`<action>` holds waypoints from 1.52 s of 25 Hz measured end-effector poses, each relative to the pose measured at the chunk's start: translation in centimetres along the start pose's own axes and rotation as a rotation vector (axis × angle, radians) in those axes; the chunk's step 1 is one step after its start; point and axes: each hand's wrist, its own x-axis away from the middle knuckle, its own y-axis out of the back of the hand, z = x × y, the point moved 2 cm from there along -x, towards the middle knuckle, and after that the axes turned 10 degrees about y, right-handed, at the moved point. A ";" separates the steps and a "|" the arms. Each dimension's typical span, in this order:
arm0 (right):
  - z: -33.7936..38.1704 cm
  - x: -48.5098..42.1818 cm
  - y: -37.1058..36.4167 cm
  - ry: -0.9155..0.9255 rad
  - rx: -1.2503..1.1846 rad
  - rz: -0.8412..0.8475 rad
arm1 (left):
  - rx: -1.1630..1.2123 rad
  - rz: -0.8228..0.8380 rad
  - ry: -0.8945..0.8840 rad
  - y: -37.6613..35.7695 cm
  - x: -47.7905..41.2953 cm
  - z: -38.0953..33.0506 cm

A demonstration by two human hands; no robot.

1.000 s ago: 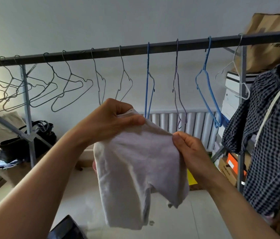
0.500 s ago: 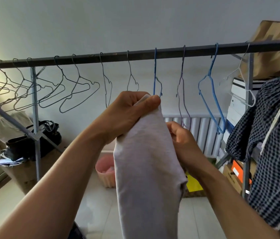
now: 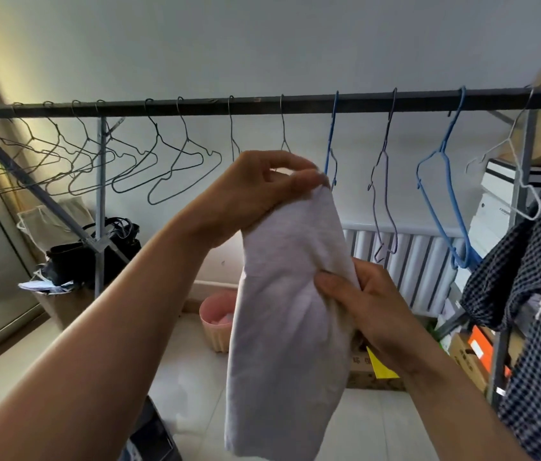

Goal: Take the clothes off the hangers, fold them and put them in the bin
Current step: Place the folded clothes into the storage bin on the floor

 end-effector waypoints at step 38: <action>-1.1 0.0 -7.3 -0.090 -0.196 0.162 | 0.572 -0.301 0.436 0.4 17.7 10.8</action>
